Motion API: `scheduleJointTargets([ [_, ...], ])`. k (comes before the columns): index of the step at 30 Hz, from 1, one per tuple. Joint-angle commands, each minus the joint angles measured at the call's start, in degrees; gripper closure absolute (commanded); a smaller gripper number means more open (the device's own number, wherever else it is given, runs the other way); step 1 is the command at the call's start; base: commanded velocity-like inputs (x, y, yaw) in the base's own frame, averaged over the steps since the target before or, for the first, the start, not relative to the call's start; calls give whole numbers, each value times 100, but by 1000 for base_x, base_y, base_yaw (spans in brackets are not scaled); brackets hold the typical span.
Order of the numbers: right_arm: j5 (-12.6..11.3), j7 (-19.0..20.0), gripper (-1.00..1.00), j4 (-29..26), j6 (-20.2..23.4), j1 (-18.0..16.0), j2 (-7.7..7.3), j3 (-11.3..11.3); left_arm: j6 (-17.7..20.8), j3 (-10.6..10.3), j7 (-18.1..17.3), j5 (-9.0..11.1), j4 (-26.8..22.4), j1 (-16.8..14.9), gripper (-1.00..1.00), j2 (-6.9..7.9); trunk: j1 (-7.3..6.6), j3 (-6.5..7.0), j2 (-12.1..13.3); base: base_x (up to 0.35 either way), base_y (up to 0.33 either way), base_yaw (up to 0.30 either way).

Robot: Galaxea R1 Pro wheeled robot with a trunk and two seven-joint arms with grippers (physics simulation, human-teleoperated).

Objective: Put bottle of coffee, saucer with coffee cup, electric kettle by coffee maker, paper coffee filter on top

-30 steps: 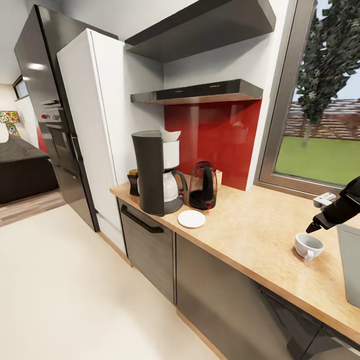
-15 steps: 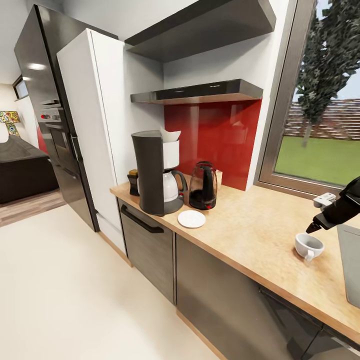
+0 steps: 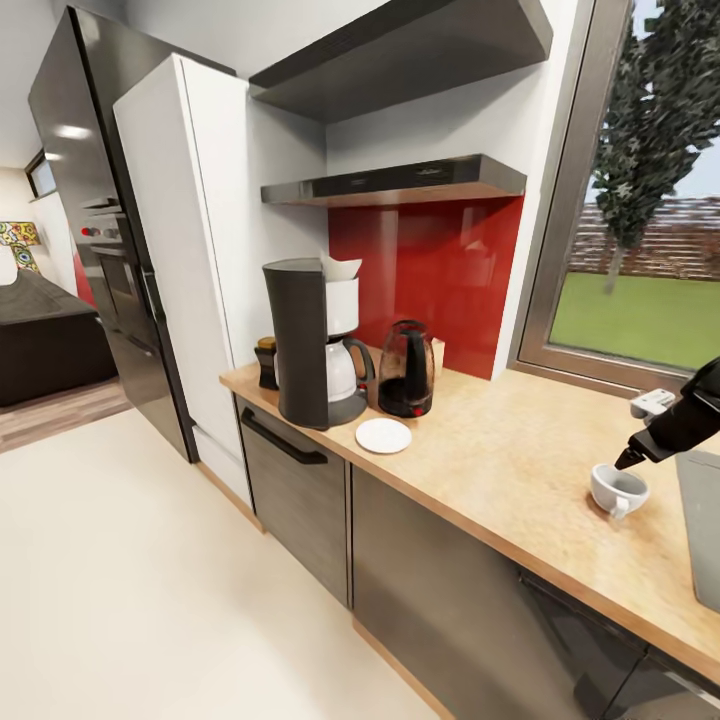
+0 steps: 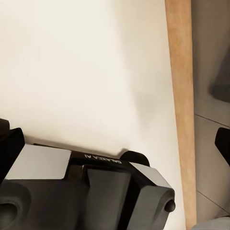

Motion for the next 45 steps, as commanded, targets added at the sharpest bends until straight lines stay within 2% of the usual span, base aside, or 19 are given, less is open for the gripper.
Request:
scheduleJointTargets([
  [1,-58,-26,-100,6,31,-12,-1,38,41,-45,-11,61,-3,-3,-100,2,23,-25,-46,0,0,0],
  [15,-58,-26,-100,54,21,65,81,38,42,-45,-11,61,-4,-3,-100,1,23,-25,-46,0,0,0],
  [21,-58,-26,-100,58,21,71,99,38,42,-45,-11,61,-2,-3,-100,0,154,-133,-286,0,0,0],
  [33,-58,-26,-100,80,21,100,102,38,42,-45,-11,61,-4,-3,-100,1,154,-133,-286,0,0,0],
  [38,-58,-26,-100,81,17,144,102,38,44,-45,-11,61,-2,-3,-100,0,264,-223,-487,0,0,0],
  [45,-58,-26,-100,81,14,159,102,38,42,-45,-11,61,-3,-3,-100,2,264,-223,-487,0,0,0],
])
